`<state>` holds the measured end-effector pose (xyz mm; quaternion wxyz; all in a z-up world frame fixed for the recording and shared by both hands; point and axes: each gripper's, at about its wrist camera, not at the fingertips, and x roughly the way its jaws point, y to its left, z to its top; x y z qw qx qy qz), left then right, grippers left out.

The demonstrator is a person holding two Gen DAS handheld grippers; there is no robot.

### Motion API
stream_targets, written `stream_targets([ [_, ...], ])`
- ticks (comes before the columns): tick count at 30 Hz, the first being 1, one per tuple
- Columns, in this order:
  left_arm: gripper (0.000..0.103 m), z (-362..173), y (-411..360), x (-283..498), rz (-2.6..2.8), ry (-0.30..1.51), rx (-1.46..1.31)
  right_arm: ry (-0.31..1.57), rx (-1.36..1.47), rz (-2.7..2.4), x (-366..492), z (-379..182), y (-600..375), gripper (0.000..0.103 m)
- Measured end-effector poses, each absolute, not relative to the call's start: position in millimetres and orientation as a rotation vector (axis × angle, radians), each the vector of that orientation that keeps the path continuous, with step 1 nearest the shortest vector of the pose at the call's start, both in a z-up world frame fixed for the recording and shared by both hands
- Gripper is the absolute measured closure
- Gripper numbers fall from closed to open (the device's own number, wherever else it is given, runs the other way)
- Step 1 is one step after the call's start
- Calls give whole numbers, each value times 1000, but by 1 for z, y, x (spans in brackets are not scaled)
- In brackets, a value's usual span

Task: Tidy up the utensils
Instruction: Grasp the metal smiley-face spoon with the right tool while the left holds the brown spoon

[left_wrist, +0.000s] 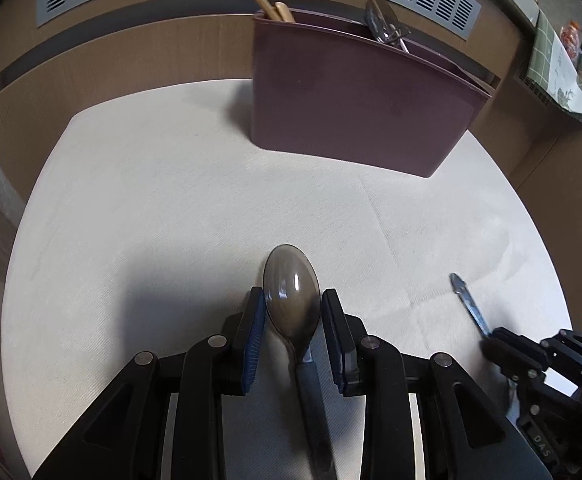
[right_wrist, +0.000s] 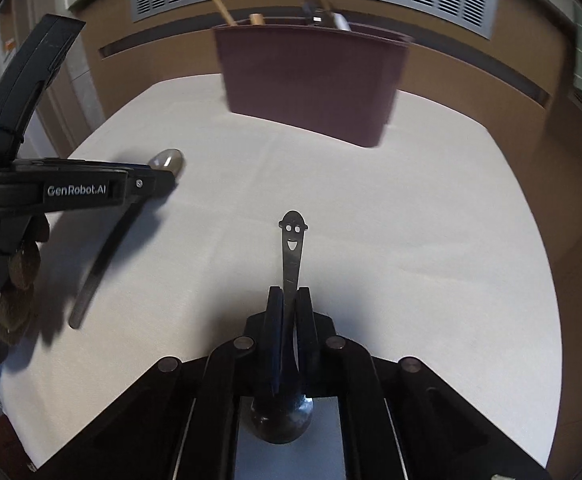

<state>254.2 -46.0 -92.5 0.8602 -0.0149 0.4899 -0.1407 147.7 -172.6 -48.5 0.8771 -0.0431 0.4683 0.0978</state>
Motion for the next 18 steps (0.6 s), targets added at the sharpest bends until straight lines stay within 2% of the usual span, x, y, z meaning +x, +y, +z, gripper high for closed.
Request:
stream_targets([
  [9,69,-92,-81,253,-376,1017,46,993,71,149,152,-49,-230,97],
  [18,68,-92,-90,249,-346,1007,119,987,32,121,172,-54,-212,95],
])
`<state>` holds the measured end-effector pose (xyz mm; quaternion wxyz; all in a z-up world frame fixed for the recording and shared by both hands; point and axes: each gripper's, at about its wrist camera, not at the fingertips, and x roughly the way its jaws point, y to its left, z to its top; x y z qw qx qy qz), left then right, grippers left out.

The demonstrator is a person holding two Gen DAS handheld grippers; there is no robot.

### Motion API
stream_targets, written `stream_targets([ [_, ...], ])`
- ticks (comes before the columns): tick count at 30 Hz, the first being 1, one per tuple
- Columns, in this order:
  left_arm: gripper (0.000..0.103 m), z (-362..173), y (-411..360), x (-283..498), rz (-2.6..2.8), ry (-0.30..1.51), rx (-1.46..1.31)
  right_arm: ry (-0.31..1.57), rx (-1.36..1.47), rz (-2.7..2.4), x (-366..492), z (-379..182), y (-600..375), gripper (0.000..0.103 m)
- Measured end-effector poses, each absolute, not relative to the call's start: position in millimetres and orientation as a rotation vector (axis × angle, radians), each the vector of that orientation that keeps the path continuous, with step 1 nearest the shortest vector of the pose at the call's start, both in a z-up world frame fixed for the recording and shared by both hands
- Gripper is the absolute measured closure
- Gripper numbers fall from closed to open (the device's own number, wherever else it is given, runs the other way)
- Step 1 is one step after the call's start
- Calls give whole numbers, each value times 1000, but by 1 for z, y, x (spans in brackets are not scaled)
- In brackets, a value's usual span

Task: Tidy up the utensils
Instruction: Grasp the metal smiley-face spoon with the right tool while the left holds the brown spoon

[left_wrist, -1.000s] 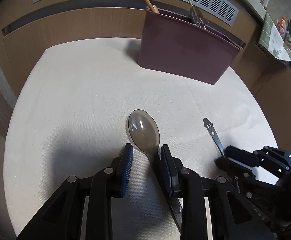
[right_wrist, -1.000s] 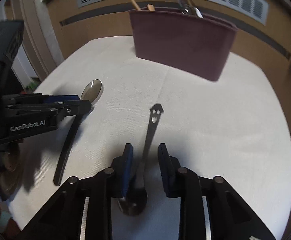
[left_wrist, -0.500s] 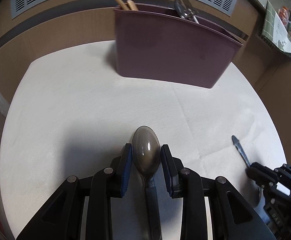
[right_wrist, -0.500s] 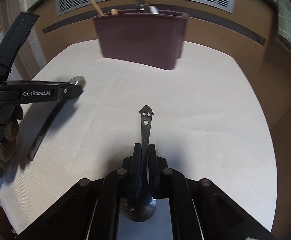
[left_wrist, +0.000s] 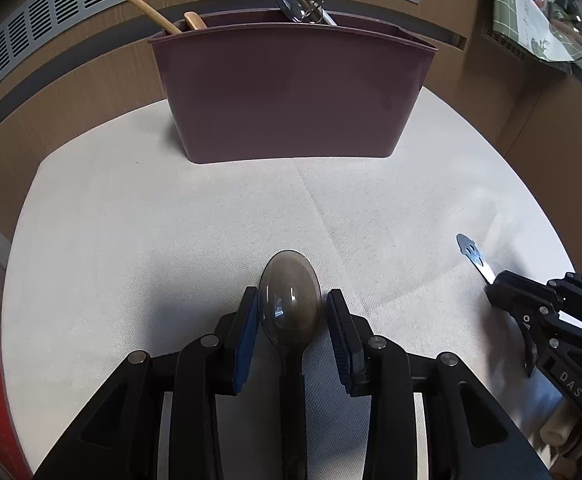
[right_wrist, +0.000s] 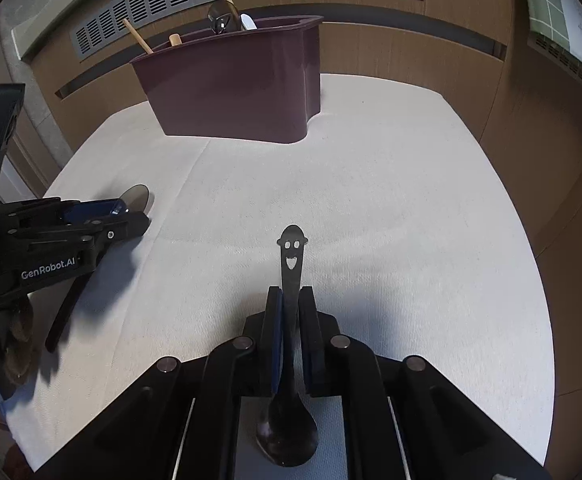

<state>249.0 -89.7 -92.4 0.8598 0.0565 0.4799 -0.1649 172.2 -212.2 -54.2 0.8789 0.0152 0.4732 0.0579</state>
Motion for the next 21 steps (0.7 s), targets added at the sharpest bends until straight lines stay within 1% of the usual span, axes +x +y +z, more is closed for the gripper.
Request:
stream_targets([
  [4,67,-94,-91,249,-331,998,121,976,-39,116,169,-53,-205,95],
  [8,67,-93,-93,252,-316,1013,120,955,29,124,164,-47,-214,95],
  [17,67,-93,-98,260,-281,1065,100,881,65,122,143,-29,-221,95],
  [21,70,-93,-99,258,-263,1035,85,857,81,127,135,-25,-220,95],
])
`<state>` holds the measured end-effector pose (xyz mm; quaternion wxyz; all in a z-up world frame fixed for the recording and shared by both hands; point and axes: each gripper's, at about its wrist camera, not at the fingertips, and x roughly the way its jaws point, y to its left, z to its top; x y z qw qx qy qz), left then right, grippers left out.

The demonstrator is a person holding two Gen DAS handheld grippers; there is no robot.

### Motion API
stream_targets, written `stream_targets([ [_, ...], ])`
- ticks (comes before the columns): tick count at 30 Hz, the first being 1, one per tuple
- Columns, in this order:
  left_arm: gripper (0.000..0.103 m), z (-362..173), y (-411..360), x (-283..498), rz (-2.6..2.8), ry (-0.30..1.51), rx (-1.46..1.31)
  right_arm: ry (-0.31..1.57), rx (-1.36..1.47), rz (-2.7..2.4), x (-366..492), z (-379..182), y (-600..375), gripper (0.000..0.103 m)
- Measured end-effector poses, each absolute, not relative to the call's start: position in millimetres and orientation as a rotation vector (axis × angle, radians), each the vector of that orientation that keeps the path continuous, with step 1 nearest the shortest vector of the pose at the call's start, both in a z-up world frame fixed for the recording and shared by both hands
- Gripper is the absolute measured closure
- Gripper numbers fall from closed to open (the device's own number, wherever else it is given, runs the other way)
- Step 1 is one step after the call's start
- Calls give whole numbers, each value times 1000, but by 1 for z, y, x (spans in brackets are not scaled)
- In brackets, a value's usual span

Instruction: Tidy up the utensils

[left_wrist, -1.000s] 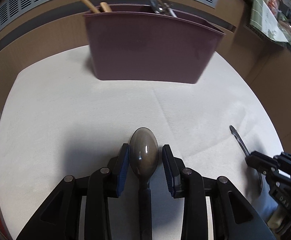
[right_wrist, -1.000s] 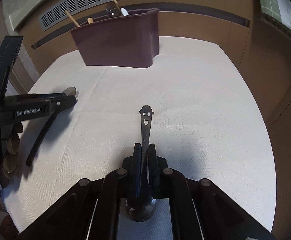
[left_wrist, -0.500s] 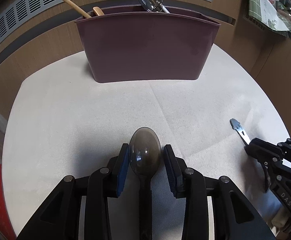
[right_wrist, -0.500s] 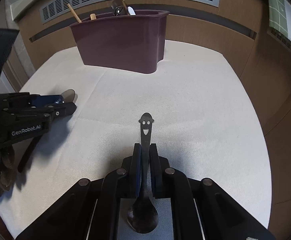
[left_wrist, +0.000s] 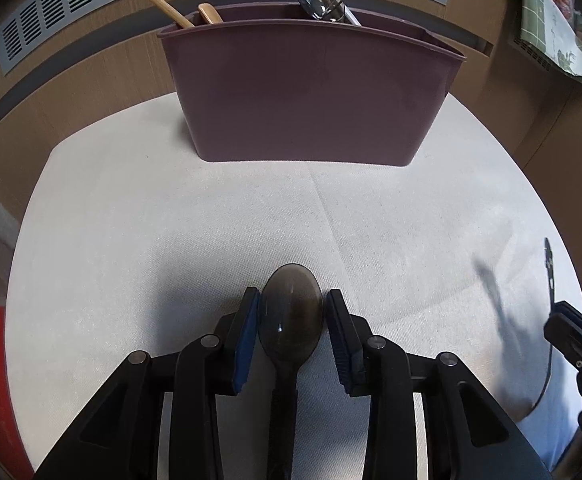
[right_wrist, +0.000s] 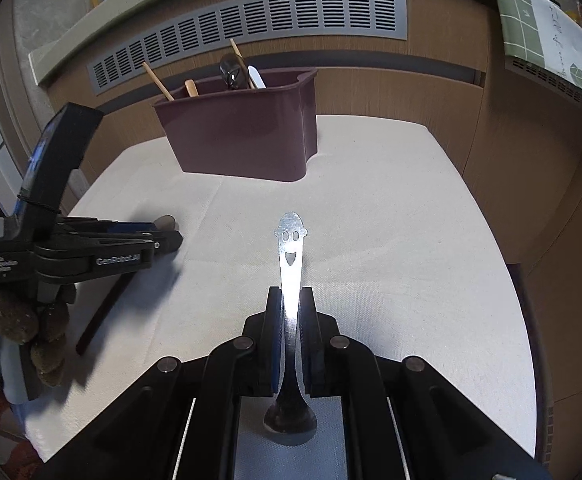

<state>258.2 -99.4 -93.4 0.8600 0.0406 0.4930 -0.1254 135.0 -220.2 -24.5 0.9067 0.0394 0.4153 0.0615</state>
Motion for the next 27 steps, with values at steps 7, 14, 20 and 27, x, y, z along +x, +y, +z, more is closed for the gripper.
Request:
stream_targets([
  [7,71,-65,-80,234,-308,944,-4,824,104,147,126,-13,-224,95],
  [14,75,-2,-56,204,-370,776,-106,797,131,165,130,6,-224,95],
  [20,94,44,-49,189,-390,664,-132,730,153,171,132,40,-234,100],
  [27,94,38,-24,191,-350,673,-172,718,88,141,130,48,-241,100],
])
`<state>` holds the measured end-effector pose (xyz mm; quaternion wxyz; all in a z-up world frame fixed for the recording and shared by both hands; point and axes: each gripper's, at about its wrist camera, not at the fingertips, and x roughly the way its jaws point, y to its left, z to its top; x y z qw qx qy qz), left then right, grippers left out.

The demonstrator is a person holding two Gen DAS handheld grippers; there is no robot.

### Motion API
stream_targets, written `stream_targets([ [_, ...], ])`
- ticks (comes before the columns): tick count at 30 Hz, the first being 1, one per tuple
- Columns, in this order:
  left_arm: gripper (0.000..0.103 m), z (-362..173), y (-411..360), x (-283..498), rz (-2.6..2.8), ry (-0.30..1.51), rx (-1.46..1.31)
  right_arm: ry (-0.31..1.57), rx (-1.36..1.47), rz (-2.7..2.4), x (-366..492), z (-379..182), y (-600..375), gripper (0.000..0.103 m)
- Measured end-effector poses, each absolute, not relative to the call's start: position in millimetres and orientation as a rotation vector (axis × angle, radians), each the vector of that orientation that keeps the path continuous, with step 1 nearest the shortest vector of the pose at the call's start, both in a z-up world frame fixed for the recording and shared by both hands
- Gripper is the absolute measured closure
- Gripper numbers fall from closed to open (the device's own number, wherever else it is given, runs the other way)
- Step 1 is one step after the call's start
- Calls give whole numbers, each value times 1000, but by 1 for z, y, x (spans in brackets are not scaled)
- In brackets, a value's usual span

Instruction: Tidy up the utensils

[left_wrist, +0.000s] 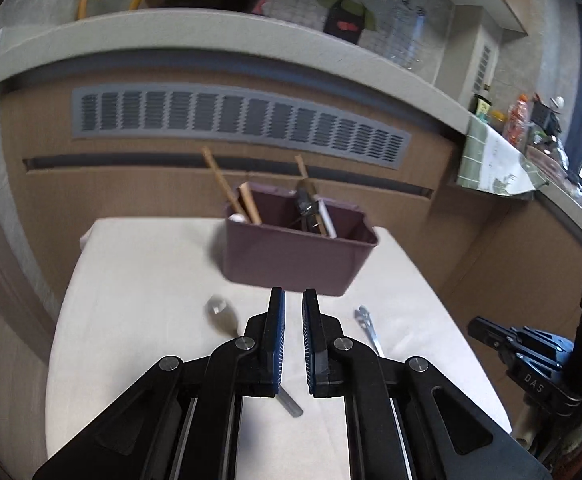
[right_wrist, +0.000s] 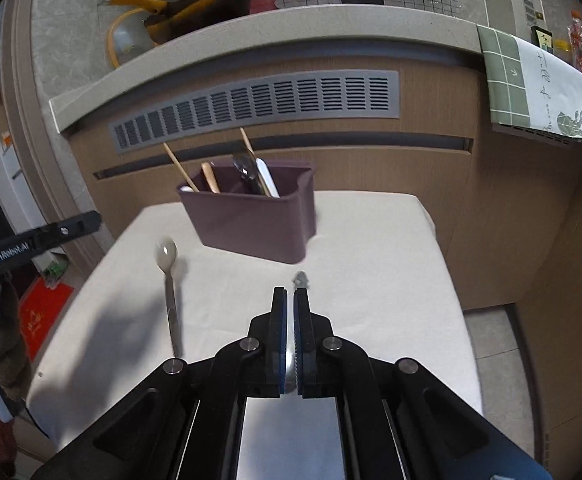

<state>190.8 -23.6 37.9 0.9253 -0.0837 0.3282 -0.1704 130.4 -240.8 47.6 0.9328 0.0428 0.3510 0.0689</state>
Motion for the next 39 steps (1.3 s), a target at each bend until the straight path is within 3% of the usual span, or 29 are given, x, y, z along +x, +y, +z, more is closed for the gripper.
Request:
stream_targets([
  [5,94,16,-14,197,-326,732,-202,810,155,230,133,21,-249,96],
  [7,92,6,-10,198,-329,760,-217,856,155,252,130,2,-245,80],
  [8,92,0,-8,199,-328,772,-221,874,137,250,127,-7,-242,78],
  [17,87,-49,-3,213,-265,867,-239,975,96,204,133,-55,-223,78],
  [27,66,-84,4,241,-129,938,-348,937,-56,165,160,-57,-197,70],
  [28,66,-85,2,246,-125,945,-359,934,-57,167,162,-56,-197,77],
  [39,65,-94,-45,315,-86,968,-322,745,-14,157,168,7,-229,77],
])
